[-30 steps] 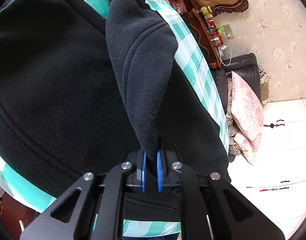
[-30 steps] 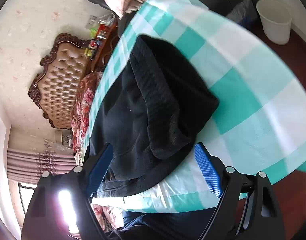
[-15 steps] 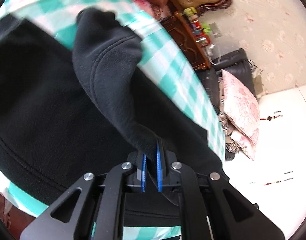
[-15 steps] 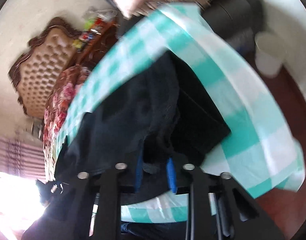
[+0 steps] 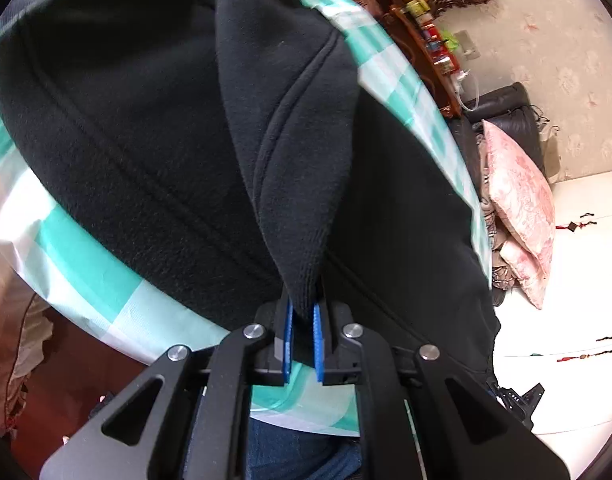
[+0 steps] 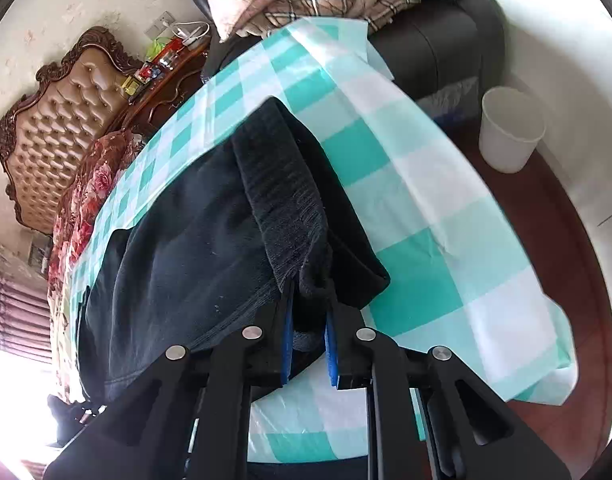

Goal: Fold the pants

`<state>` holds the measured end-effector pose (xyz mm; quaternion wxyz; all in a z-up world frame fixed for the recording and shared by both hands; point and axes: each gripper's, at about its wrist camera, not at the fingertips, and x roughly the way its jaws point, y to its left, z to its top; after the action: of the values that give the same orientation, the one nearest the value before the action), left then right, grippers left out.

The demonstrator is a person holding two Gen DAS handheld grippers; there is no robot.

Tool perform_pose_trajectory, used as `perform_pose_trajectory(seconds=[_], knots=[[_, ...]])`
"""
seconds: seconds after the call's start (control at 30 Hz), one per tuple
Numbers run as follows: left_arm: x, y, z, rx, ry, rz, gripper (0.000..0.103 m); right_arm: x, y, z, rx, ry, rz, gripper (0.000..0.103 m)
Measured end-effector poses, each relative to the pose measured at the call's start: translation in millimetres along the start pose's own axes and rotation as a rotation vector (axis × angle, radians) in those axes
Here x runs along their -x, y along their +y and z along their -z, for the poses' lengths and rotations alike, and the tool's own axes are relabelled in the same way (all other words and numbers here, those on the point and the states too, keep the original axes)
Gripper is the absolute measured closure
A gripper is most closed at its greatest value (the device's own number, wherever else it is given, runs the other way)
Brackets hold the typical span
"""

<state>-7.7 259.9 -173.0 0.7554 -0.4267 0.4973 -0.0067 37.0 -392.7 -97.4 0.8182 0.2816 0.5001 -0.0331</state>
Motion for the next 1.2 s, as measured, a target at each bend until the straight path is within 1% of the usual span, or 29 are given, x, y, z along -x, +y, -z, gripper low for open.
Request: perform_pose_trajectory(seconds=[0.03, 0.07, 0.1, 0.17, 0.2, 0.23, 0.27, 0.3, 0.33, 0.37, 0.47, 0.5, 0.53, 0.57, 0.6, 0.7, 0.73, 0.77, 0.8, 0.83, 0.87, 0.9, 0.97, 1.03, 1.07, 1.1, 1.13, 1.17, 1.2], knots=[[9, -4, 1, -0.008, -0.017, 0.019, 0.095, 4, 3, 0, 0.004, -0.011, -0.007, 0.09], [14, -7, 4, -0.025, -0.029, 0.018, 0.095, 9, 5, 2, 0.011, -0.023, -0.006, 0.09], [15, -8, 8, -0.04, -0.028, -0.001, 0.095, 9, 4, 3, 0.02, -0.025, 0.009, 0.09], [2, 1, 9, -0.025, 0.008, -0.032, 0.095, -4, -7, 8, 0.021, 0.001, 0.068, 0.09], [-4, 5, 9, -0.005, 0.024, -0.046, 0.093, -11, -11, 11, 0.011, 0.015, 0.088, 0.09], [-6, 9, 8, 0.016, 0.026, -0.034, 0.091, -14, -11, 14, 0.017, 0.011, 0.099, 0.09], [-3, 9, 8, 0.007, 0.024, -0.039, 0.088, -11, -8, 16, 0.038, 0.002, 0.109, 0.09], [1, 5, 7, -0.017, 0.015, -0.067, 0.077, -10, -6, 17, 0.055, 0.0, 0.118, 0.09], [9, -1, 5, -0.052, -0.019, -0.105, 0.057, -11, -3, 17, 0.078, 0.0, 0.134, 0.089], [15, -7, 3, -0.075, -0.044, -0.129, 0.051, -12, -2, 17, 0.092, 0.001, 0.148, 0.089], [32, -35, -12, -0.205, -0.154, -0.266, 0.048, -14, -4, 17, 0.095, 0.001, 0.158, 0.089], [34, -47, -17, -0.254, -0.192, -0.315, 0.044, -15, -3, 18, 0.102, 0.0, 0.17, 0.088], [32, -64, -26, -0.32, -0.222, -0.37, 0.041, -16, -2, 19, 0.109, -0.002, 0.182, 0.088], [29, -76, -34, -0.377, -0.233, -0.403, 0.04, -16, 1, 19, 0.122, -0.005, 0.2, 0.088], [17, -94, -42, -0.452, -0.242, -0.452, 0.039, -17, 4, 20, 0.138, -0.008, 0.219, 0.088], [-14, -125, -66, -0.565, -0.258, -0.545, 0.039, -18, 8, 23, 0.164, -0.015, 0.255, 0.088], [-31, -138, -77, -0.597, -0.263, -0.594, 0.039, -18, 9, 24, 0.172, -0.02, 0.269, 0.088], [-46, -143, -90, -0.605, -0.253, -0.631, 0.04, -18, 10, 24, 0.18, -0.024, 0.282, 0.088], [-57, -145, -102, -0.597, -0.24, -0.641, 0.043, -18, 11, 25, 0.187, -0.027, 0.292, 0.088], [-72, -147, -118, -0.578, -0.216, -0.657, 0.047, -19, 12, 26, 0.194, -0.03, 0.301, 0.088], [-84, -146, -130, -0.571, -0.19, -0.674, 0.047, -19, 13, 26, 0.199, -0.032, 0.307, 0.088], [-98, -144, -141, -0.56, -0.148, -0.696, 0.049, -19, 13, 27, 0.204, -0.033, 0.315, 0.088], [-116, -135, -148, -0.552, -0.111, -0.75, 0.058, -19, 13, 27, 0.209, -0.034, 0.323, 0.088], [-121, -125, -147, -0.56, -0.114, -0.792, 0.087, -19, 13, 27, 0.209, -0.032, 0.325, 0.088], [-115, -122, -150, -0.554, -0.13, -0.788, 0.091, -19, 13, 26, 0.21, -0.03, 0.326, 0.088], [-109, -121, -152, -0.532, -0.144, -0.746, 0.092, -19, 13, 26, 0.211, -0.028, 0.328, 0.088], [-90, -120, -153, -0.503, -0.18, -0.685, 0.093, -19, 14, 26, 0.213, -0.026, 0.33, 0.088], [-66, -120, -152, -0.482, -0.236, -0.637, 0.093, -19, 14, 26, 0.215, -0.024, 0.332, 0.088], [-44, -117, -151, -0.46, -0.281, -0.604, 0.093, -19, 14, 26, 0.216, -0.023, 0.333, 0.088]])
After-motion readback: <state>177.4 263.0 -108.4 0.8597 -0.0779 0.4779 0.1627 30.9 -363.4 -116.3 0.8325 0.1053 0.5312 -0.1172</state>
